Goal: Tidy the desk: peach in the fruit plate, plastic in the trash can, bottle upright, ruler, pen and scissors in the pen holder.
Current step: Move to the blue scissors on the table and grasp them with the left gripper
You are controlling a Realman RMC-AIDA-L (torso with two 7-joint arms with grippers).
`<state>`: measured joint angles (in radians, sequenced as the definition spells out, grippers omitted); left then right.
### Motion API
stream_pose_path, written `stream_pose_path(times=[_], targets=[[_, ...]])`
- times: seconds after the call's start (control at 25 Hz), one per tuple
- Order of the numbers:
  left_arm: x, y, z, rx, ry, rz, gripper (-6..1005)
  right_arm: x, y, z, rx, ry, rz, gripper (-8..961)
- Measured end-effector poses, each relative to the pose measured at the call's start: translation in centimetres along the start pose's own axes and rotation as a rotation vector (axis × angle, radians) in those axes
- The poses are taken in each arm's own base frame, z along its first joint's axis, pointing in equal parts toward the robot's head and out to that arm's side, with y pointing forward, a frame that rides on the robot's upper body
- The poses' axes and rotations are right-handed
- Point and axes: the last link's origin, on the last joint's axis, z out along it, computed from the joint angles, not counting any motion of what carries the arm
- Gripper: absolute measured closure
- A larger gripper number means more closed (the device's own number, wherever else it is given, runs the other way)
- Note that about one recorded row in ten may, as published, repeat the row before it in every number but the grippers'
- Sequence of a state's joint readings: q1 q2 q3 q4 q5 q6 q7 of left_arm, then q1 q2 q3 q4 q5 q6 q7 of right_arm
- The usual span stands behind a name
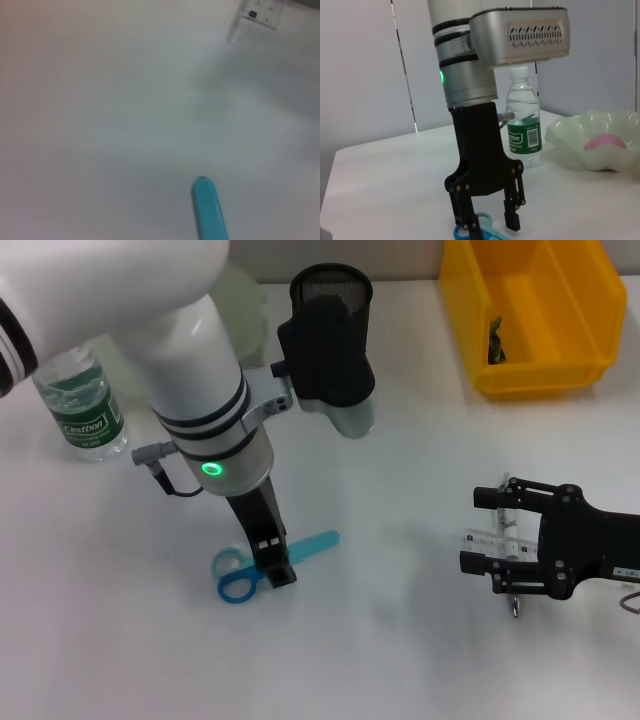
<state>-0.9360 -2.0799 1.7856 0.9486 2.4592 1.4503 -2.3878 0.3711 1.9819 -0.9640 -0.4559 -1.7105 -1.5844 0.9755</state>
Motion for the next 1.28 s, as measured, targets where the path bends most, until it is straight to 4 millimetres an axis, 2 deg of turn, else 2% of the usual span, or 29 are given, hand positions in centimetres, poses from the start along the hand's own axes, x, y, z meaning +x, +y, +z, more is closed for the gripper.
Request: stream_pose_path(times=[1.08,1.28], targets=[[-0.71,-0.20,0.62,0.019,-0.051,-0.007,634,0.06,0.15,0.15,0.001,-0.007,0.001,162],[-0.71,-0.18,0.64,0.019,-0.050,-0.006,641,0.03,0.12,0.15,0.002,-0.009,0.001,162]])
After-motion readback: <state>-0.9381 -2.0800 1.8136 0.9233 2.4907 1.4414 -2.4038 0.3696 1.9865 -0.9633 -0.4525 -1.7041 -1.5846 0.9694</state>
